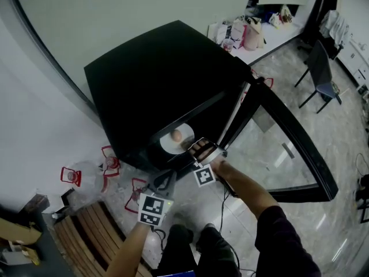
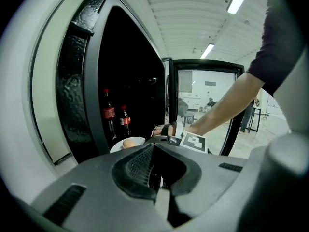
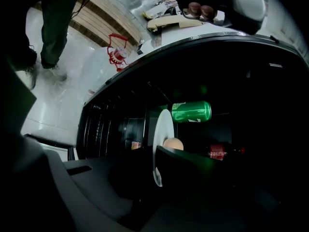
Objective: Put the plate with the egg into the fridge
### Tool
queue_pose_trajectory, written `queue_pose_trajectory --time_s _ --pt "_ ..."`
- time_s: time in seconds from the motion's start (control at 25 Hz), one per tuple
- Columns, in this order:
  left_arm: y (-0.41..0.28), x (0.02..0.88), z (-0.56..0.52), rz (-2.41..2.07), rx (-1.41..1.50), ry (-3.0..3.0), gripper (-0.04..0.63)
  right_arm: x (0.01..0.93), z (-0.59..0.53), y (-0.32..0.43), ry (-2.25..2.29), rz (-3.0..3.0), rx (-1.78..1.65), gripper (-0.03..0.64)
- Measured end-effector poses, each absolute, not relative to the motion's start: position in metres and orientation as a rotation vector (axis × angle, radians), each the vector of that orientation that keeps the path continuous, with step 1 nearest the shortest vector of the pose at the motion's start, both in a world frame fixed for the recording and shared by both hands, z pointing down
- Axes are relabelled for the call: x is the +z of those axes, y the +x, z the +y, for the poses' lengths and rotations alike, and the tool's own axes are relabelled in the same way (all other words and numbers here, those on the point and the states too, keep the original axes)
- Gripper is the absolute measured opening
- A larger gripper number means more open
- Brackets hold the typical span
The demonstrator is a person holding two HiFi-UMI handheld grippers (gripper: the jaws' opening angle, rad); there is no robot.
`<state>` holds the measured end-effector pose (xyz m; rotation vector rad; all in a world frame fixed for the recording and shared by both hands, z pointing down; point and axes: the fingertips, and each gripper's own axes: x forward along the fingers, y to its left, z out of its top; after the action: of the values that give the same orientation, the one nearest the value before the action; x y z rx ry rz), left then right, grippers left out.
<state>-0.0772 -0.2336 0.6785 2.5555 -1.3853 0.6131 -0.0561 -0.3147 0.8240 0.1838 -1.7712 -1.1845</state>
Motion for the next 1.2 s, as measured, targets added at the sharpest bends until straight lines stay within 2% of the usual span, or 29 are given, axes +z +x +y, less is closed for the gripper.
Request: queue_pose_trajectory --time_s 0.28,0.52,0.72,1.2 --pt "-0.081 0.680 -0.238 -1.400 0.615 2.537 0.009 0.810 -0.326 -0.068 0.215 -1.810 -1.125 0.025" --pt "-0.083 0.681 -0.241 -1.402 0.613 2.520 0.009 0.803 -0.341 -0.068 0.270 -1.788 -1.133 0.115" --pt "-0.083 0.682 -0.235 -1.388 0.622 2.515 0.009 0.807 -0.334 -0.059 0.197 -1.759 -1.059 0.155" --pt "-0.080 0.662 -0.229 -1.389 0.600 2.510 0.009 0.765 -0.311 -0.036 0.370 -1.827 -0.993 0.155"
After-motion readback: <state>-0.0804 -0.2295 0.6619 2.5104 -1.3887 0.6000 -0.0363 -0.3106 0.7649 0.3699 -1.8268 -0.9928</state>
